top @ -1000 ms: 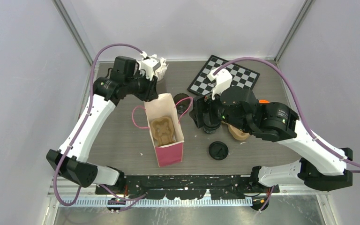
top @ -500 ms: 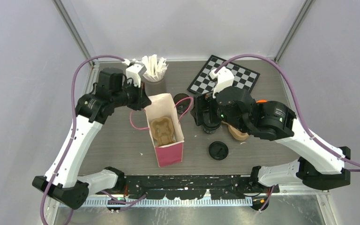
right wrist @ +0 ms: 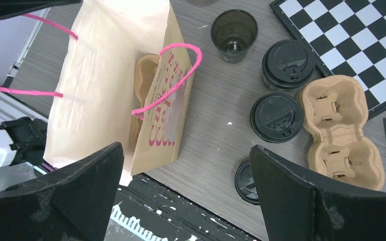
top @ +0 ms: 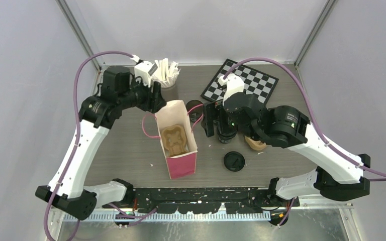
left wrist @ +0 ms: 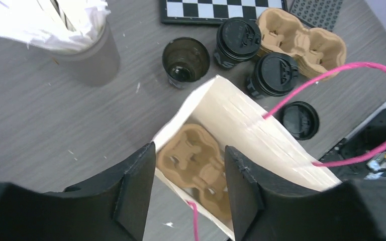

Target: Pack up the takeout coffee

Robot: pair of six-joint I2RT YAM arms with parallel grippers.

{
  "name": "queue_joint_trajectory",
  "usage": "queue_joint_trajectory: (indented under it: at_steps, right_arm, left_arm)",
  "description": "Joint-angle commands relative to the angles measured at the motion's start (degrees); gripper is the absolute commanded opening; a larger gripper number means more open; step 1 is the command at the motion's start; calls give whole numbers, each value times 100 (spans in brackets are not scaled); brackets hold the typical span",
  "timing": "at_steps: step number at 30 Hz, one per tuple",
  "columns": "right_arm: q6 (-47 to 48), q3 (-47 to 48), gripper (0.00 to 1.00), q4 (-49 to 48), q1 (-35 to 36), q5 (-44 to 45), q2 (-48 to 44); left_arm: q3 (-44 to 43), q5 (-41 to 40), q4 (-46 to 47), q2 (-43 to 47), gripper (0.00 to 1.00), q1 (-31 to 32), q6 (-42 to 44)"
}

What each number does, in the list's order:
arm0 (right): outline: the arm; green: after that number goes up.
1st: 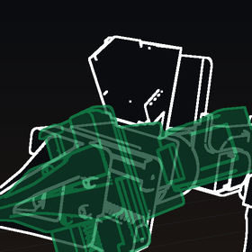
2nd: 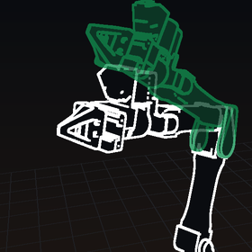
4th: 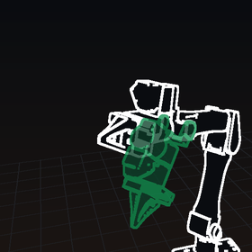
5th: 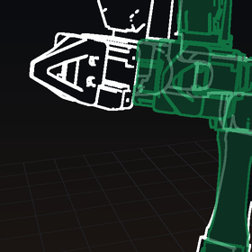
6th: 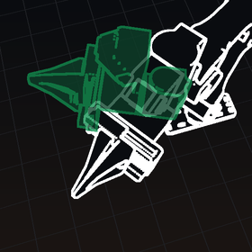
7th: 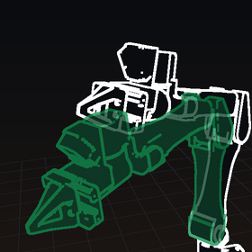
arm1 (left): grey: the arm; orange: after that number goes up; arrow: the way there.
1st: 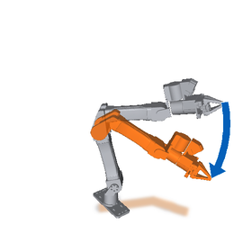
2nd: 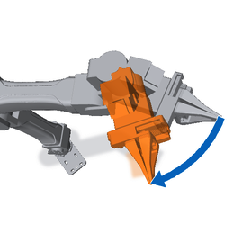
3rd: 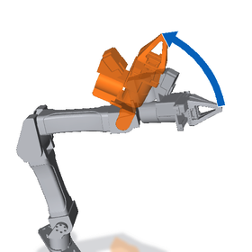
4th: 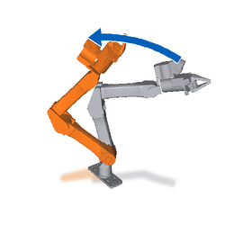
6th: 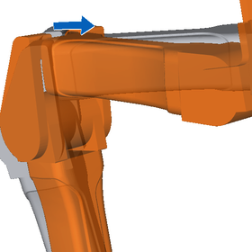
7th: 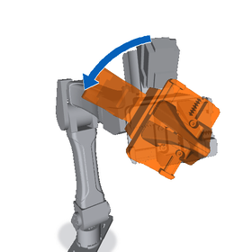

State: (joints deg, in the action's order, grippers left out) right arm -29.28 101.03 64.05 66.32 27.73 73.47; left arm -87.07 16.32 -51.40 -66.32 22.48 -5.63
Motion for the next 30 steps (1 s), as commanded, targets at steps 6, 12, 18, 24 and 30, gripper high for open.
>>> queue_joint_trajectory:
  at_steps: [6, 12, 18, 24, 30]
  right_arm:
    - [-148, 204, 99, 19, 15, -4, -437]
    - [-156, 182, 99, 113, 16, 102, -572]
    - [-149, 140, 99, 142, 19, 213, -626]
    - [-122, 85, 99, 133, 18, 344, -648]
    - [-211, -39, 100, 130, 11, 672, -667]
  left_arm:
    - [-298, 398, 401, -855, 57, -15, 1276]
    - [-348, 536, 305, -1270, 54, -16, 1472]
    - [-339, 616, 121, -1170, 18, -16, 1404]
    - [-49, 335, 195, -740, 0, -16, 699]
    - [440, -135, 271, -243, 0, -16, -42]
